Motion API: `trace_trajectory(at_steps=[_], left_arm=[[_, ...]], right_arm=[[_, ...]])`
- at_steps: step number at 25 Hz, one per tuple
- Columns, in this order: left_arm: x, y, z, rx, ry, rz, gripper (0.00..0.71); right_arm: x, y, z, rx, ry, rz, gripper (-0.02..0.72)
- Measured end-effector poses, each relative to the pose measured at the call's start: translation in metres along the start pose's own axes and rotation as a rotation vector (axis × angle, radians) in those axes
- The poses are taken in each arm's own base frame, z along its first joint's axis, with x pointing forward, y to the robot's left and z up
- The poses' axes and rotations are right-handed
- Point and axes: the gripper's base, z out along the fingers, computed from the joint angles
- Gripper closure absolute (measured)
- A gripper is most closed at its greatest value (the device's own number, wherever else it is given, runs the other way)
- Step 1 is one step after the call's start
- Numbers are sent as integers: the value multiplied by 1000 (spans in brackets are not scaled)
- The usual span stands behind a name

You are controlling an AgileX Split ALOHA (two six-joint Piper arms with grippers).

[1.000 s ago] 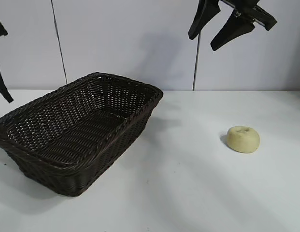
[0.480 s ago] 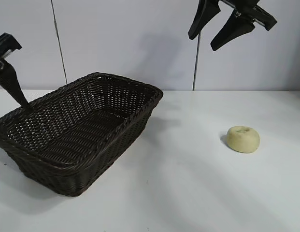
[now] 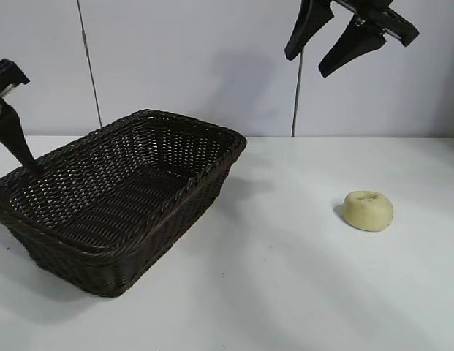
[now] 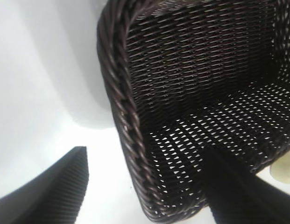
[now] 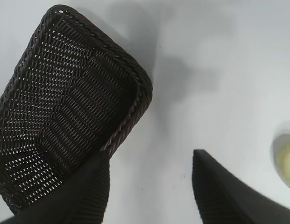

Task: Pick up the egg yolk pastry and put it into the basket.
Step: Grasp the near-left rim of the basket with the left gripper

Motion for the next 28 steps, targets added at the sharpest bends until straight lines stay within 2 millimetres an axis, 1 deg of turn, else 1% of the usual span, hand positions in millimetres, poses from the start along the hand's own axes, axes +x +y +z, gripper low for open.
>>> trace_trajectory(at_steps=[3,5,11,16,20,23,25,28], left_arm=[[0,3,3,1,-9,-5,212],[-1,4,9,-18,0,-11,212],[-4,9,43,-87,47,-45,212],[-6,11,66,-87,70,-71,212],[-6,13,78,-95,86,-73,212],[-7,13,79,-93,85,-70,214],[-7,13,79,-89,80,-71,244],[-7,12,79,-83,82,-85,361]], right_arm=[[0,0,0,0,0,0,311],[0,0,0,0,0,0,311],[0,0,0,0,0,0,311],[0,0,0,1,0,-1,311],[0,0,0,3,0,-2,311],[0,0,0,4,0,-3,311],[0,0,0,5,0,-3,311],[0,0,0,5,0,-3,311]])
